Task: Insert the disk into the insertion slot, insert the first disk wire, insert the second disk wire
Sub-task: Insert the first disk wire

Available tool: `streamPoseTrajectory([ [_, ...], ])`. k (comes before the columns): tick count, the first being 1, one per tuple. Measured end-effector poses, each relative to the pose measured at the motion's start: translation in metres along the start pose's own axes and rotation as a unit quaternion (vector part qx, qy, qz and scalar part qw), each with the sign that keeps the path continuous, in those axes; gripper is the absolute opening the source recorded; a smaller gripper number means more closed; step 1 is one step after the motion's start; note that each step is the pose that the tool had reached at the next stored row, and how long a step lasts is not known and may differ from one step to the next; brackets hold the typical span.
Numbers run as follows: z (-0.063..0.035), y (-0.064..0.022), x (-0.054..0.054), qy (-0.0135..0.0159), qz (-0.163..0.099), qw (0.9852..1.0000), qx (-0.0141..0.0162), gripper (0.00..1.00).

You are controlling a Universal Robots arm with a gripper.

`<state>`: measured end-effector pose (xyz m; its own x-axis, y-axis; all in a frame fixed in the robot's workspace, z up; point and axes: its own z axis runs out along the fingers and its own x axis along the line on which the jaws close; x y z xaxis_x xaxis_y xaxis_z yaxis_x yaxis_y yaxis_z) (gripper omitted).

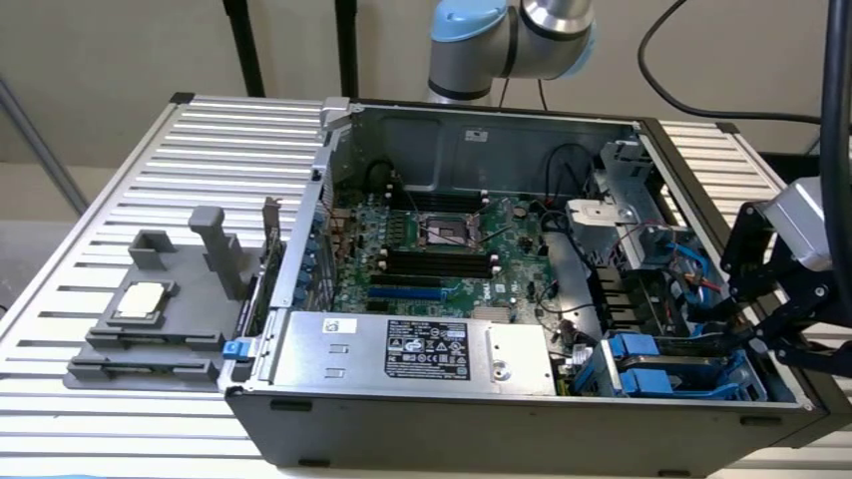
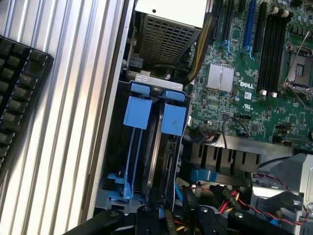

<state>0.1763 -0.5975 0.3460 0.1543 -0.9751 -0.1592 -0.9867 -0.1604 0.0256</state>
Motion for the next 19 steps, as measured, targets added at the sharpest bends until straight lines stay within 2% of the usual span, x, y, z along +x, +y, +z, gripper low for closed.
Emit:
streamPoseTrajectory([
  [10,0.0026,-0.0028,-0.0027,-0.0002,-0.017,0.9998,-0.0027,0.33],
  [11,0.0027,-0.0029,-0.0029,-0.0002,-0.019,0.9998,-0.0029,0.31],
  [12,0.0027,-0.0030,-0.0032,-0.0001,-0.020,0.9998,-0.0031,0.24],
  [14,0.0029,-0.0031,-0.0036,-0.0001,-0.022,0.9997,-0.0035,0.24],
  [15,0.0029,-0.0031,-0.0037,-0.0001,-0.023,0.9997,-0.0036,0.18],
  [19,0.0026,-0.0026,-0.0044,0.0001,-0.026,0.9997,-0.0040,0.17],
])
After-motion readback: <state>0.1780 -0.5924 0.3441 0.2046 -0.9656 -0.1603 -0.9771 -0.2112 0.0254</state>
